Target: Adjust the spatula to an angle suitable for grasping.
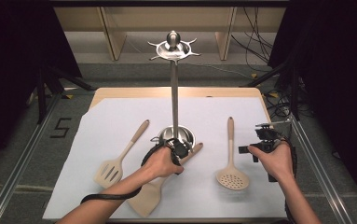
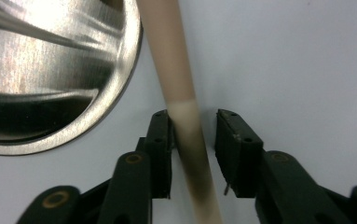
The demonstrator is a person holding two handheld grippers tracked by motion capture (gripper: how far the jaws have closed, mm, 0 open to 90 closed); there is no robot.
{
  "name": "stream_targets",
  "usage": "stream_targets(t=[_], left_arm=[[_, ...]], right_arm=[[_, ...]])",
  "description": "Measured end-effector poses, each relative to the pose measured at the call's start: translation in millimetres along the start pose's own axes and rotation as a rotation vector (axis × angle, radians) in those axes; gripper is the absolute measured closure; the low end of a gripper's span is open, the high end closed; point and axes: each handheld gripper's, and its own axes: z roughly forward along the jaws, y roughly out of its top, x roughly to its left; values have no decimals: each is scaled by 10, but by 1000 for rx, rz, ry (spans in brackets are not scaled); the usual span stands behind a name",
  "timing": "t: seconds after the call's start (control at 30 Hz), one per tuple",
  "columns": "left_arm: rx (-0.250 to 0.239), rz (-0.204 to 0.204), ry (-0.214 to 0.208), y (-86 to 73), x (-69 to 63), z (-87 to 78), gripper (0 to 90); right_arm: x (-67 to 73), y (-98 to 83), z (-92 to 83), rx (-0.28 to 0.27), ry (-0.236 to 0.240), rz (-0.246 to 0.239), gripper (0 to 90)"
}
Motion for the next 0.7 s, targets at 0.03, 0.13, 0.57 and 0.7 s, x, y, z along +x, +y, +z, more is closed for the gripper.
stream_targets(t=[0.03, 0.13, 0.57, 0.7], left_arm=[[0, 0, 0, 0, 0, 0, 729], [-9, -48, -5, 2, -2, 9, 749], [-295, -176, -73, -294, 35, -306, 773], [-381, -157, -70, -414, 51, -483, 773]], right_arm=[[-7, 1, 0, -3, 3, -13, 720], [12, 7, -9, 17, 26, 14, 720], [-14, 4, -4, -44, -15, -31, 721], [64, 16, -48, -45, 34, 3, 709]])
